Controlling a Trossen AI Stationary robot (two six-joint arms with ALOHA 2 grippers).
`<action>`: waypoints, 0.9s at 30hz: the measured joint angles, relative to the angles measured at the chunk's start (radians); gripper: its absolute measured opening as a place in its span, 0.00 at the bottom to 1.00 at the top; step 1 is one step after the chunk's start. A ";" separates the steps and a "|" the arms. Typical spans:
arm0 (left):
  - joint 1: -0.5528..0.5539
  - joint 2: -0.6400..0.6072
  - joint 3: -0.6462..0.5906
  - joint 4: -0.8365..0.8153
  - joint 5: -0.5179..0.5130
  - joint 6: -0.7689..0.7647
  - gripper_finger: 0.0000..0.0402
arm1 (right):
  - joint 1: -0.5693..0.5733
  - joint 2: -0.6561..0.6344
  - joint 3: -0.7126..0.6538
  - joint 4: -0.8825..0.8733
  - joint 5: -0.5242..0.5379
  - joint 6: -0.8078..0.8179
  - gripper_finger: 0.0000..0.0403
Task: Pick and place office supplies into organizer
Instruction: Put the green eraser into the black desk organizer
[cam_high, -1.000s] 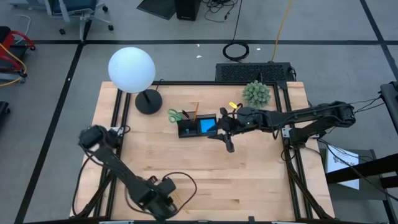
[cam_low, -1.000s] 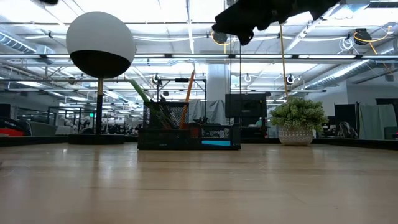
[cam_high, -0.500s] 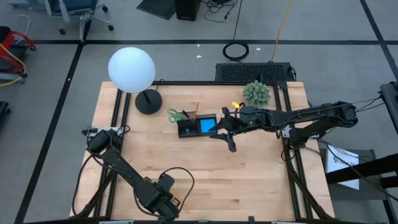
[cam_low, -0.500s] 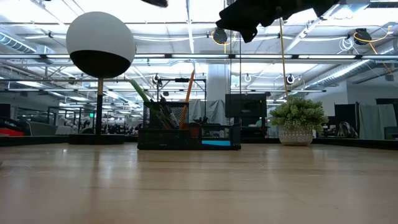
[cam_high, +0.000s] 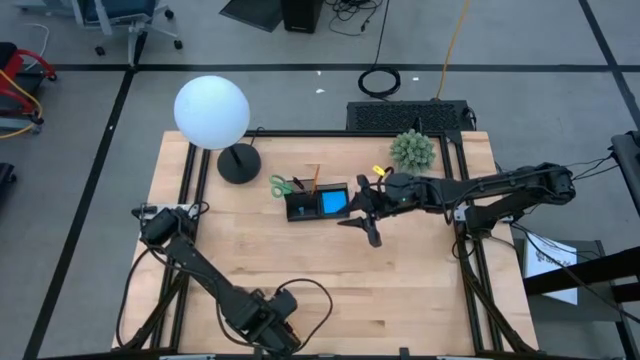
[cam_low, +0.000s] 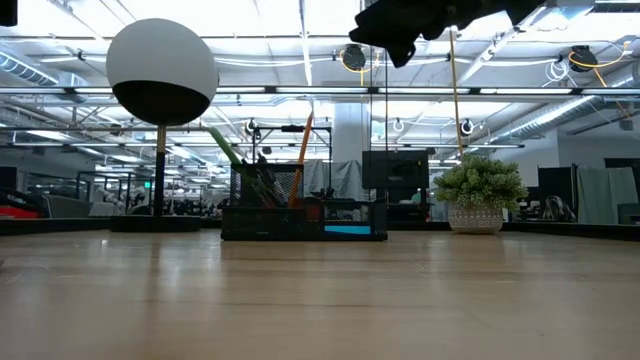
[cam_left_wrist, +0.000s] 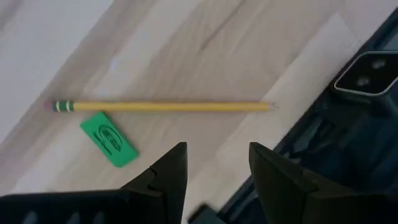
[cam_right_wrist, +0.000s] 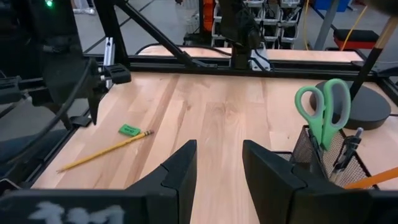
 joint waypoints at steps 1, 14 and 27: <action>-0.001 0.000 0.000 -0.002 -0.020 -0.004 0.41 | 0.000 0.000 0.000 -0.004 0.000 0.000 0.29; 0.013 0.008 -0.030 -0.008 -0.063 -0.059 0.41 | 0.001 0.001 0.000 -0.012 0.000 0.000 0.29; 0.011 0.008 -0.040 0.031 -0.066 0.045 0.41 | 0.001 0.001 0.000 -0.020 0.000 0.000 0.29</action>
